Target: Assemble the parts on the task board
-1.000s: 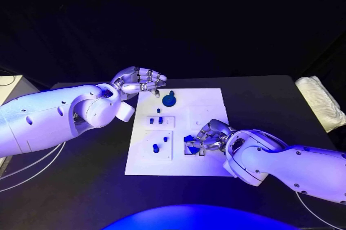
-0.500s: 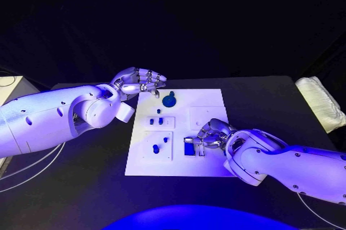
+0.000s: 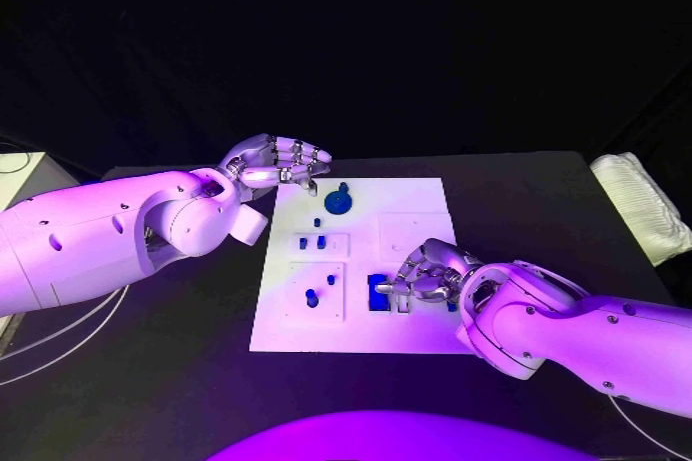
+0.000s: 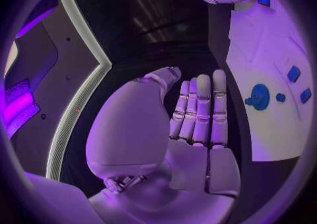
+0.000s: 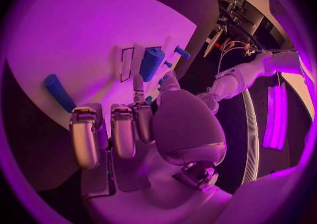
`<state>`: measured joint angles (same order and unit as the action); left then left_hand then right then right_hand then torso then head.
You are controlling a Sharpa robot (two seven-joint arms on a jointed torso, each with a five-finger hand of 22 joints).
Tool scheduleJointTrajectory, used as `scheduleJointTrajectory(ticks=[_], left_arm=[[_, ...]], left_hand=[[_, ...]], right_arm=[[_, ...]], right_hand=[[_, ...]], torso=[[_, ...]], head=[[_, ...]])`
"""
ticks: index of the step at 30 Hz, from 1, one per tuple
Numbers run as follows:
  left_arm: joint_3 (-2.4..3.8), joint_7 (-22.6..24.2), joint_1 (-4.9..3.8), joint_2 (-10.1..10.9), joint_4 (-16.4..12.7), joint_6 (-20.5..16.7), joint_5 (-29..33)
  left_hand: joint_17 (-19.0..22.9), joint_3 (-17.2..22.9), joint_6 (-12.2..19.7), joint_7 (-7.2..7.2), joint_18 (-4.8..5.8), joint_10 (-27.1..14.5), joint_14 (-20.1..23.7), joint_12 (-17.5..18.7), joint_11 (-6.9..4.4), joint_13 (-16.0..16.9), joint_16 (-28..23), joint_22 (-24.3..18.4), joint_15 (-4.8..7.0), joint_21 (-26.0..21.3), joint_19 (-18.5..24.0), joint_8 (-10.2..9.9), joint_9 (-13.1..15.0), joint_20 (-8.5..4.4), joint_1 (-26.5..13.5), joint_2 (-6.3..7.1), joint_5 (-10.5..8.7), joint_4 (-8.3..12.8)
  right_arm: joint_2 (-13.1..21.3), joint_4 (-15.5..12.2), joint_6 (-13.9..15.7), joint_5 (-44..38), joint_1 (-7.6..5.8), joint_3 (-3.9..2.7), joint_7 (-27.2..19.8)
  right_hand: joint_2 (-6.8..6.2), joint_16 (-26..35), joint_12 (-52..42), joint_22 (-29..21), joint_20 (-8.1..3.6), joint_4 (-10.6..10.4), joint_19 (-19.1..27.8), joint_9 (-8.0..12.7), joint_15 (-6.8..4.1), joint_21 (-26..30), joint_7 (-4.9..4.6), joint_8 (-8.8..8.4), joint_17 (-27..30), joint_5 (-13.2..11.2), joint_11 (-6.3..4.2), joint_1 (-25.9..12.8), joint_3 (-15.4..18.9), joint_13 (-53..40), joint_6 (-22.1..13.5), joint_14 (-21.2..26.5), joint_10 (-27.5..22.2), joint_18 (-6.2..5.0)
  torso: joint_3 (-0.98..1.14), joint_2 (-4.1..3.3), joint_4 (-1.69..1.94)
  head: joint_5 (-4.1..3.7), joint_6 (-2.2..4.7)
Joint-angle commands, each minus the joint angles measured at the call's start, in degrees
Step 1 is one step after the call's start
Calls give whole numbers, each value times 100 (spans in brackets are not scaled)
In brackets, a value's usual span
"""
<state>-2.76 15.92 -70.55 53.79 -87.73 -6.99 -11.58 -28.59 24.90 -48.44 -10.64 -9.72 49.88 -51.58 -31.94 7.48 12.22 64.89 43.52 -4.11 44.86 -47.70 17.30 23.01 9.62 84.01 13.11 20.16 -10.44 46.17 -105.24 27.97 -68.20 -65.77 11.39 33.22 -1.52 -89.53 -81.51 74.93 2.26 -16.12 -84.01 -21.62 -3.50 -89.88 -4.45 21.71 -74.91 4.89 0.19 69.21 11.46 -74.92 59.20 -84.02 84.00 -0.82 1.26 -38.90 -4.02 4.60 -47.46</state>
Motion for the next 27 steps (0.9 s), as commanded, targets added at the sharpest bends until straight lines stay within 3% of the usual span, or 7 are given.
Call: scheduleJointTrajectory(ticks=[1, 4, 6, 7, 11, 27], left_arm=[[4, 50, -3, -2, -14, 15, 29], [4, 50, -3, 1, -16, 19, 30], [4, 48, -3, 3, -15, 24, 34], [4, 45, -3, 2, -15, 29, 38], [4, 42, -3, -5, -13, 42, 48], [4, 43, -3, -4, -15, 47, 59]], left_hand=[[9, 18, -14, -19, -67, -17, 29, -17, 15, -5, -30, -7, 5, -20, 16, 5, -7, 16, -8, -61, 7, -6], [9, 18, -14, -19, -67, -17, 29, -17, 15, -5, -30, -7, 5, -20, 16, 5, -7, 16, -8, -61, 7, -6], [9, 18, -14, -19, -67, -17, 29, -17, 15, -5, -30, -7, 5, -20, 16, 5, -7, 16, -8, -61, 7, -6], [9, 18, -14, -19, -67, -17, 29, -17, 15, -5, -30, -7, 5, -20, 16, 5, -7, 16, -8, -61, 7, -6], [11, 21, -15, -20, -67, -16, 29, -20, 16, -5, -31, -6, 4, -23, 14, 5, -8, 17, -3, -68, 6, -4], [12, 21, -16, -22, -66, -16, 29, -23, 17, -5, -31, -6, 3, -26, 12, 5, -9, 19, -5, -74, 5, -8]], right_arm=[[82, -97, -15, -232, 8, -1, -359], [138, -133, -78, -258, 9, 0, -453], [148, -134, -111, -263, 19, 0, -487], [149, -133, -121, -266, 30, 0, -498], [131, -119, -130, -299, 67, 1, -520], [-74, 89, -106, -489, 111, -1, -314]], right_hand=[[-16, -5, -5, 1507, -3, 36, -599, 2, -23, -12, 10, 60, -1413, 43, -17, 227, 32, -839, -12, -576, 150, 82], [-221, -21, -48, 1507, -38, 157, -599, -82, -72, -12, 84, 253, -1450, -162, -78, 764, -261, -893, 156, -585, 184, 82], [-355, -24, -61, 1507, -59, 107, -599, -152, -94, -12, 114, 358, -1458, -159, -105, 889, -448, -915, 182, -586, 195, 82], [-398, -26, -68, 1507, -66, 91, -599, -184, -102, -12, 127, 400, -1462, -158, -115, 935, -511, -924, 190, -587, 201, 82], [-526, -38, -127, 1507, -95, 51, -599, -314, -134, -12, 172, 561, -1491, -167, -154, 1111, -715, -981, 197, -594, 237, 82], [-492, -47, -226, 1507, -121, -29, -599, -422, -163, -12, 212, 695, -1509, -176, -189, 1147, -863, -1062, 203, -598, 294, 82]], torso=[[-2, 0, -5], [-3, -1, -11], [-1, 0, -14], [0, 1, -10], [-2, 3, -3], [-6, -7, 9]], head=[[10, -2], [18, -9], [22, -3], [20, 29], [21, 35], [31, -9]])
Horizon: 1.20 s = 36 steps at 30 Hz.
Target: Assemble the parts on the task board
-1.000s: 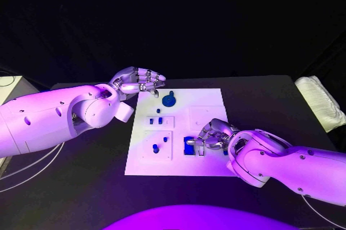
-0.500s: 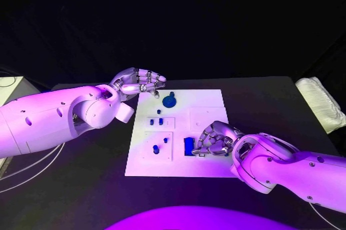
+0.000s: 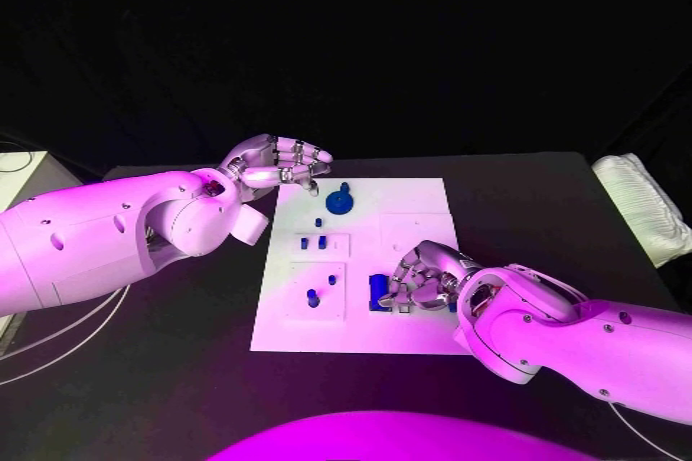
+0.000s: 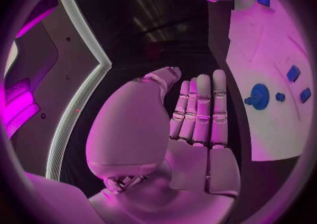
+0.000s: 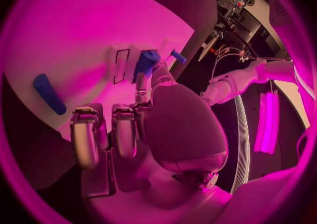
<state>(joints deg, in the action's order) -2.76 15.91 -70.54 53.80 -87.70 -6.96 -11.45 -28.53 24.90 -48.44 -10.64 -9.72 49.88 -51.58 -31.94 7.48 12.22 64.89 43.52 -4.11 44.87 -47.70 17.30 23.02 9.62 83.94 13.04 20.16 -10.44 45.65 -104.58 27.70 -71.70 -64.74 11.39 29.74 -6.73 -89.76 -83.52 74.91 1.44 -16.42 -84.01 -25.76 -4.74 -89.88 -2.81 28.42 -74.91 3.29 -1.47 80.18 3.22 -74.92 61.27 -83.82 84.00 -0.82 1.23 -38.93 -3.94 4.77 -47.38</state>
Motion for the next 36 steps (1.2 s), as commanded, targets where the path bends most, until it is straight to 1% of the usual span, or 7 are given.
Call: scheduleJointTrajectory(ticks=[1, 6, 11, 20, 25, 31, 36], left_arm=[[4, 43, -3, -3, -17, 43, 46], [4, 41, -3, 1, -19, 42, 47], [4, 39, -3, -3, -18, 49, 48], [4, 41, -3, -1, -14, 59, 52], [4, 42, -3, 5, -12, 62, 53], [4, 58, -3, 13, -23, 66, 55], [4, 73, -3, 30, -59, 73, 56]], left_hand=[[7, 21, -17, -22, -67, -16, 29, -23, 17, -5, -31, -7, 2, -26, 12, 6, -10, 18, 1, -67, 5, -8], [7, 21, -17, -22, -67, -16, 29, -23, 17, -5, -31, -7, 2, -26, 12, 6, -10, 18, 1, -67, 5, -8], [7, 22, -18, -22, -67, -16, 28, -24, 17, -5, -31, -7, 2, -28, 11, 6, -10, 19, 0, -75, 5, -11], [7, 22, -18, -22, -67, -16, 28, -24, 17, -5, -31, -7, 2, -28, 11, 6, -10, 19, 0, -75, 5, -11], [7, 22, -18, -22, -67, -16, 28, -24, 17, -5, -31, -7, 2, -28, 11, 6, -10, 19, 0, -75, 5, -11], [9, 20, -17, -22, -67, -17, 29, -27, 18, -5, -32, -7, 1, -32, 10, 5, -12, 20, -2, -74, 3, -12], [9, 20, -17, -22, -67, -17, 29, -27, 18, -5, -32, -7, 1, -32, 10, 5, -12, 20, -2, -74, 3, -12]], right_arm=[[-28, 33, -80, -154, 9, 0, 43], [-48, 80, -82, -250, 11, 0, 81], [-52, 91, -33, -299, 12, 0, 60], [132, -73, 455, -184, 15, -3, -262], [429, -261, 650, -32, -28, -26, -418], [915, -298, 544, -17, -123, -40, -400], [1303, -286, 382, -196, -101, -31, -310]], right_hand=[[39, -24, -27, 1509, -41, 2, -599, -16, -43, -12, 53, 34, -1509, -16, -27, 56, -54, -1063, -6, -618, 295, 82], [60, -24, -27, 1509, -48, 12, -599, -35, -51, -12, 63, 52, -1509, -16, -37, 90, -93, -1066, -22, -618, 296, 82], [65, -24, -27, 1509, -54, 22, -599, -49, -57, -12, 69, 66, -1509, -17, -43, 122, -120, -1068, -34, -618, 297, 82], [18, -23, 39, 1509, -58, -26, -599, -95, -51, -12, 47, 106, -1507, 19, -29, -85, -137, -1031, -94, -617, 268, 82], [-12, -12, 130, 1509, -31, -19, -599, -76, -7, -12, -32, 4, -1483, 74, 33, -254, -195, -981, -316, -612, 222, 82], [-47, -12, 169, 1509, 24, -10, -599, -8, 65, -12, -134, -185, -1484, 77, 119, -274, -278, -967, -510, -612, 202, 82], [-74, -13, 190, 1509, 52, -11, -599, 30, 98, -12, -174, -279, -1485, 48, 156, -298, -302, -958, -572, -612, 191, 82]], torso=[[-2, -5, 3], [-1, 3, -14], [-2, 6, -10], [-3, 6, -5], [-8, 11, -14], [-17, 11, -26], [1, 7, -38]], head=[[16, -17], [27, -25], [24, -24], [11, 3], [-8, 15], [-69, 55], [-98, 69]])
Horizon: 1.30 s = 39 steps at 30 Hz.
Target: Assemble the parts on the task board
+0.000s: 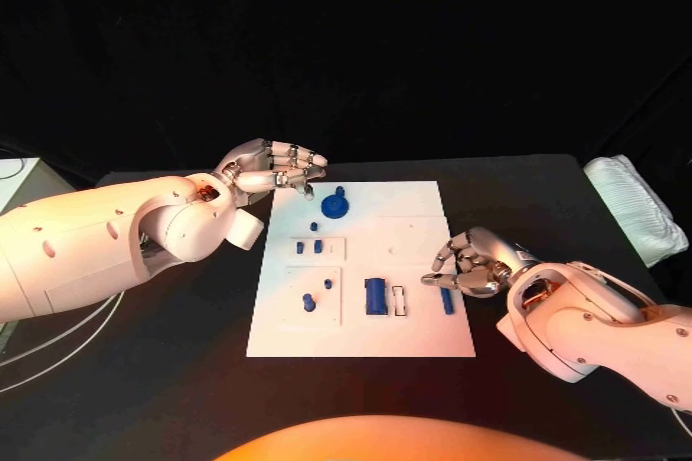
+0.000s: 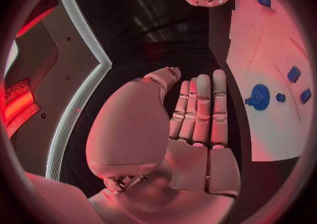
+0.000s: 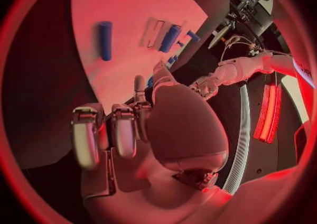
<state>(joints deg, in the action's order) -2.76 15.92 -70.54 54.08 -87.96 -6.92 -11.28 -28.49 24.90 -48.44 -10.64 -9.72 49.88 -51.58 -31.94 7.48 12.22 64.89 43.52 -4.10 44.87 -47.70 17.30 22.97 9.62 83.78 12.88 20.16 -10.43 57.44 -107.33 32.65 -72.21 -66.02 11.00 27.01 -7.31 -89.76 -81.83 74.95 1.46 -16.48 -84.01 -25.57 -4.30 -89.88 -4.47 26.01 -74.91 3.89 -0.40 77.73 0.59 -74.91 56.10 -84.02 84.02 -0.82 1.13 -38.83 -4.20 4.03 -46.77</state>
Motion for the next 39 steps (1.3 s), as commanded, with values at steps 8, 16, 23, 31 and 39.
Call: scheduleJointTrajectory(ticks=[8, 16, 23, 31, 39], left_arm=[[4, 80, -2, 4, -56, 78, 39], [3, 78, -1, -7, -52, 88, 39], [3, 72, -1, -1, -47, 91, 39], [3, 64, -1, 11, -47, 90, 39], [3, 55, -1, 15, -51, 94, 39]], left_hand=[[5, 20, -17, -23, -67, -17, 29, -27, 18, -5, -32, -7, 1, -32, 10, 5, -7, 20, 14, -58, 2, -13], [5, 20, -17, -23, -67, -17, 29, -27, 18, -5, -32, -7, 1, -32, 10, 5, -7, 20, 14, -58, 2, -13], [5, 20, -17, -23, -67, -17, 29, -27, 18, -5, -32, -7, 1, -32, 10, 5, -7, 20, 14, -58, 2, -13], [5, 20, -17, -23, -67, -17, 29, -27, 18, -5, -32, -7, 1, -32, 10, 5, -7, 20, 14, -58, 2, -13], [5, 20, -17, -22, -67, -17, 29, -27, 18, -5, -32, -7, 1, -33, 10, 5, -8, 21, 14, -59, 2, -13]], right_arm=[[466, -102, -262, -452, 168, 29, 101], [381, -28, -362, -634, 328, 45, 243], [190, 75, -409, -679, 424, 48, 321], [40, 190, -546, -731, 487, 48, 410], [-63, 321, -1105, -1161, 508, 49, 759]], right_hand=[[-44, -12, 35, 1505, 64, -10, -599, 31, 69, -12, -25, -82, -1483, -26, 65, -79, -42, -953, -74, -592, 183, 82], [-47, -7, 48, 1505, 66, -10, -599, 34, 71, -12, -27, -88, -1473, -26, 67, -84, -44, -944, -73, -590, 176, 82], [-40, -8, 44, 1505, 70, -13, -599, 37, 74, -12, -27, -91, -1475, -25, 69, -93, -51, -948, -60, -590, 178, 82], [14, -8, 37, 1505, 82, 16, -599, 56, 70, -12, -8, -108, -1476, 1, 56, -28, -137, -958, 36, -591, 185, 82], [5, 0, 74, 1505, 70, 143, -599, 167, 47, -12, 16, -266, -1461, -15, 31, 462, -592, -953, 154, -587, 171, 82]], torso=[[14, 0, -8], [15, -6, 16], [11, -13, 27], [1, -12, 11], [0, -4, 15]], head=[[-88, 14], [-108, 23], [-105, 6], [-93, -21], [-105, -40]])
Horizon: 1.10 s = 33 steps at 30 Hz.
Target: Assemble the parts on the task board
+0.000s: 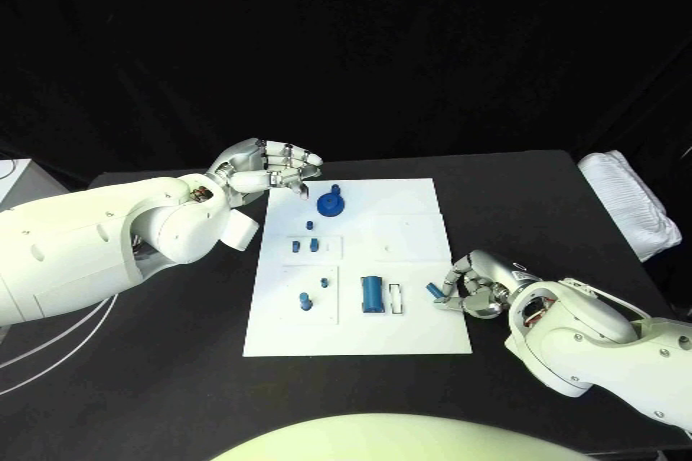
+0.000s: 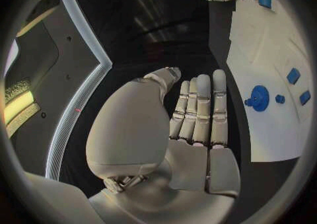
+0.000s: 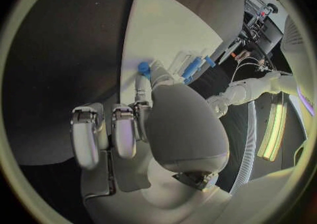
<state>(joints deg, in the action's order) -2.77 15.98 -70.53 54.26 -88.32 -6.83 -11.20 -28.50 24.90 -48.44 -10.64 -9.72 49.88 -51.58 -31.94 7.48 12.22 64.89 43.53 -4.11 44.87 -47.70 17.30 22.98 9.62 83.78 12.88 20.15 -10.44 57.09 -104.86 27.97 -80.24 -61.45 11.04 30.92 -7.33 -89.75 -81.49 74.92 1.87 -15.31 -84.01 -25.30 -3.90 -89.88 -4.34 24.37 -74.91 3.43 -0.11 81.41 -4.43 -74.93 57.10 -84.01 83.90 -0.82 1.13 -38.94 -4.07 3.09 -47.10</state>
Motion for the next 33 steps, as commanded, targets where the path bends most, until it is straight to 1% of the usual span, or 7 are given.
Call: scheduleJointTrajectory(ticks=[1, 6, 10, 15, 20, 28, 33], left_arm=[[4, 47, -3, -3, -15, 86, 31], [4, 39, -3, -1, -15, 94, 31], [4, 37, -3, 0, -15, 98, 31], [4, 35, -3, 7, -16, 98, 31], [4, 32, -3, 12, -16, 95, 31], [4, 29, -4, 7, -16, 93, 31], [4, 28, -4, -1, -16, 93, 31]], left_hand=[[9, 18, -18, -22, -67, -18, 30, -31, 17, -5, -32, -8, 0, -40, 9, 4, -10, 22, 12, -63, 2, -16], [9, 18, -18, -22, -67, -18, 30, -31, 17, -5, -32, -8, 0, -40, 9, 4, -10, 22, 12, -63, 2, -16], [9, 18, -18, -22, -67, -18, 30, -31, 17, -5, -32, -8, 0, -40, 9, 4, -10, 22, 12, -63, 2, -16], [10, 18, -18, -23, -67, -20, 32, -32, 19, -6, -33, -8, 0, -43, 8, 4, -11, 23, 9, -68, 3, -20], [10, 18, -18, -23, -67, -20, 32, -32, 19, -6, -33, -8, 0, -43, 8, 4, -11, 23, 9, -68, 3, -20], [10, 18, -18, -23, -67, -20, 32, -32, 19, -6, -33, -8, 0, -43, 8, 4, -11, 23, 9, -68, 3, -20], [10, 18, -18, -23, -67, -20, 32, -32, 19, -6, -33, -8, 0, -43, 8, 4, -11, 23, 9, -68, 3, -20]], right_arm=[[-39, 82, -677, -396, 51, 46, 410], [-107, 97, -688, -559, 53, 47, 556], [-153, 76, -549, -607, 54, 47, 585], [-158, -5, -321, -565, 54, 46, 579], [-110, -164, -144, -487, 28, 41, 560], [-80, -445, 79, -209, -141, 30, 516], [-154, -496, 146, 139, -187, 27, 490]], right_hand=[[-8, -1, 49, 1508, 28, 34, -599, 158, 7, -12, 2, -128, -1463, 91, 3, 141, -160, -948, 69, -587, 180, 82], [13, 1, 65, 1508, 21, 70, -599, 219, -3, -12, 14, -211, -1460, 234, -11, 297, -513, -948, 141, -587, 175, 82], [-136, -1, 60, 1508, 9, 21, -599, 267, -14, -12, 27, -288, -1464, 801, -25, 150, -1090, -965, 224, -588, 187, 82], [-397, -7, 54, 1508, -2, 77, -599, 219, -26, -12, 40, -278, -1477, 1310, -35, -258, -1803, -985, 253, -591, 208, 82], [-499, -23, 36, 1508, -8, 184, -599, 159, -30, -12, 45, -236, -1506, 1581, -46, -538, -2151, -1005, 252, -598, 228, 82], [-562, -25, 12, 1508, -11, 254, -599, 120, -35, -12, 50, -208, -1509, 1681, -46, -723, -2302, -1023, 251, -599, 245, 82], [-599, -25, -2, 1508, -12, 258, -599, 101, -35, -12, 50, -195, -1509, 1667, -46, -876, -2347, -1033, 253, -599, 256, 82]], torso=[[-2, 8, 2], [3, 9, 3], [4, 8, 4], [5, 2, 7], [0, 6, 3], [4, 3, 1], [0, 7, 3]], head=[[-11, -8], [-20, -6], [-24, -2], [-17, -4], [-19, -9], [-26, -22], [-41, -36]])
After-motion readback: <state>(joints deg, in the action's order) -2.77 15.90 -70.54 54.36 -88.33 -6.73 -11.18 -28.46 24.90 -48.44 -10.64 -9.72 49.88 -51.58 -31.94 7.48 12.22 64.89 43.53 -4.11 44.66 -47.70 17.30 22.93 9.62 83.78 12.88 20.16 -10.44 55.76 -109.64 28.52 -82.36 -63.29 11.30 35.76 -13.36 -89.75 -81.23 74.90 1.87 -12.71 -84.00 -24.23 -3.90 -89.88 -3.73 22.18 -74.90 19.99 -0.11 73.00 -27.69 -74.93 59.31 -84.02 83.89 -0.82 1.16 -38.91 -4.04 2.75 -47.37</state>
